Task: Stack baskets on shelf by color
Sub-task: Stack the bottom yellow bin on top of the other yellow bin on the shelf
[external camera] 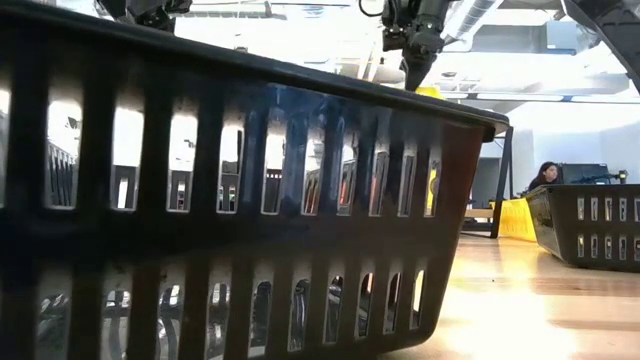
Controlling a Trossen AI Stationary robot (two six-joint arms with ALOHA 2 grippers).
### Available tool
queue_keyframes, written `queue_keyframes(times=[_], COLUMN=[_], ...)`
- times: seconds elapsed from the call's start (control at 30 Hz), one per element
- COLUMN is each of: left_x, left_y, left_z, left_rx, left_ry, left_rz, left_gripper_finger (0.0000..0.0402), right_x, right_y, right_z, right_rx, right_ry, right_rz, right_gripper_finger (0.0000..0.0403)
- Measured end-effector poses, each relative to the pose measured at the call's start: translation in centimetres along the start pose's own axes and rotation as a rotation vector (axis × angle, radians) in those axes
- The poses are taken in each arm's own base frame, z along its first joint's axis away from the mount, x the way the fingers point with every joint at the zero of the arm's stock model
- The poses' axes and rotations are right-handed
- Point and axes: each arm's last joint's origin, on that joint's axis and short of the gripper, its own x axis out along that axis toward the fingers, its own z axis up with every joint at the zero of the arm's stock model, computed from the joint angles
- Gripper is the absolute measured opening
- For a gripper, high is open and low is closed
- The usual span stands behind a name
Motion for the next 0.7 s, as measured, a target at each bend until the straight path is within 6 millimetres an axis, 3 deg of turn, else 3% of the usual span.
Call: queue_keyframes(times=[0.23, 0.43, 0.57, 0.7], left_x=[0.0, 0.0, 0.0, 0.0], left_y=[0.2, 0.4, 0.4, 0.4], left_z=[0.0, 0.1, 0.1, 0.1], left_rx=[-0.089, -0.169, -0.184, -0.190], left_ry=[-0.015, -0.031, -0.033, -0.033], left_rz=[0.065, 0.122, 0.124, 0.123], left_gripper_finger=[0.0146, 0.0146, 0.0146, 0.0146], right_x=[0.0, 0.3, 2.0, 4.9], right_y=[-0.1, -1.1, -1.6, -1.7], right_z=[-0.1, -0.8, -0.4, 0.6], right_rx=[-0.169, -0.177, -0.170, -0.182], right_ry=[-0.003, -0.054, -0.049, -0.030], right_rz=[0.002, 0.053, 0.091, 0.172], right_gripper_finger=[0.0003, 0.0003, 0.0003, 0.0003])
